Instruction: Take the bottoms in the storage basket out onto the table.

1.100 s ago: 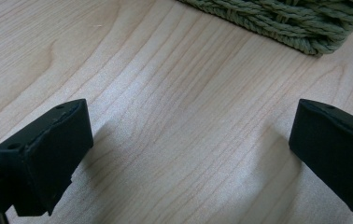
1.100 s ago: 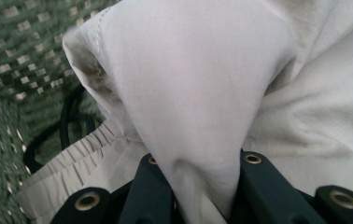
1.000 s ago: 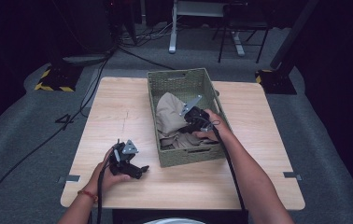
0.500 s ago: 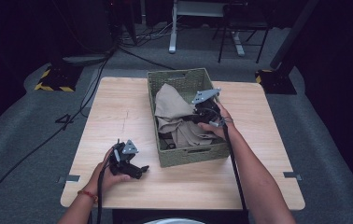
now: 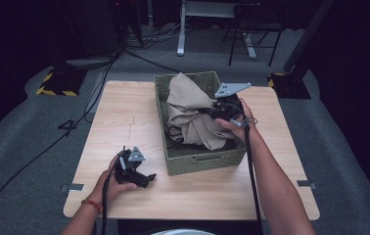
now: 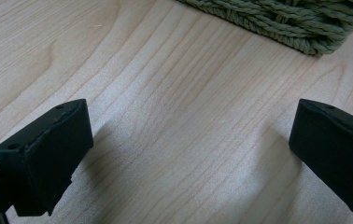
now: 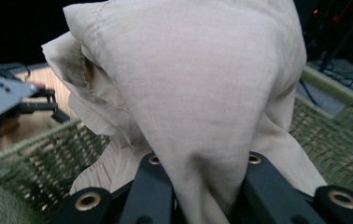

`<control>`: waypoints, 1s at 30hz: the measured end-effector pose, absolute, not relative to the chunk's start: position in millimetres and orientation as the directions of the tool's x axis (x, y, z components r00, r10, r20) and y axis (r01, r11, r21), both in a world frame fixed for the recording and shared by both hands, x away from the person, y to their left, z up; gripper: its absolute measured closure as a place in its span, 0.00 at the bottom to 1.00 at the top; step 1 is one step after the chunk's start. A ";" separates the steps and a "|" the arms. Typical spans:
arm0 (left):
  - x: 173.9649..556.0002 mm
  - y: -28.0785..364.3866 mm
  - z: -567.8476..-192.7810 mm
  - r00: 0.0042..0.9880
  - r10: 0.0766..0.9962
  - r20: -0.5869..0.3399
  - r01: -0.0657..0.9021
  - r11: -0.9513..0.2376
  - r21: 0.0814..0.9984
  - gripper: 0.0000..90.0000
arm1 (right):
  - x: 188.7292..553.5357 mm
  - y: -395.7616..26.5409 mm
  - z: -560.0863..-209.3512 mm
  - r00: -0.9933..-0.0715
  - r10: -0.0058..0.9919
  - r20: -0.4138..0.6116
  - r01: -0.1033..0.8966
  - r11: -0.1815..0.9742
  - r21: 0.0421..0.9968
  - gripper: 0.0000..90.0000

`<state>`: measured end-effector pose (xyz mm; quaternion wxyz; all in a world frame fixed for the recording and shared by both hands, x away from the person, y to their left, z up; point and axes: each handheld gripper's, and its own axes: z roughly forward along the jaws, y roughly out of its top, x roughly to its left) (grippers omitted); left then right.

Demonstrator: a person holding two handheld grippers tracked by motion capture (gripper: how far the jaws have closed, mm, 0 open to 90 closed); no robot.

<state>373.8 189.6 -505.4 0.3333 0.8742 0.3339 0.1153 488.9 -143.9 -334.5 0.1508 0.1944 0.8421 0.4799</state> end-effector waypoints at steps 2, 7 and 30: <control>373.8 189.6 -505.4 0.750 0.661 -0.021 0.507 -0.555 0.659 0.00 | 487.5 -146.9 -327.8 -0.875 0.478 -0.073 0.174 0.454 0.874 0.91; 373.8 189.6 -505.4 0.750 0.661 -0.021 0.507 -0.555 0.659 0.00 | 484.2 -155.5 -312.7 -0.864 0.496 -0.087 0.157 0.431 0.889 0.91; 373.8 189.6 -505.4 0.750 0.661 -0.021 0.507 -0.555 0.660 0.00 | 470.2 -207.1 -260.6 -0.799 0.587 -0.128 0.102 0.343 0.934 0.91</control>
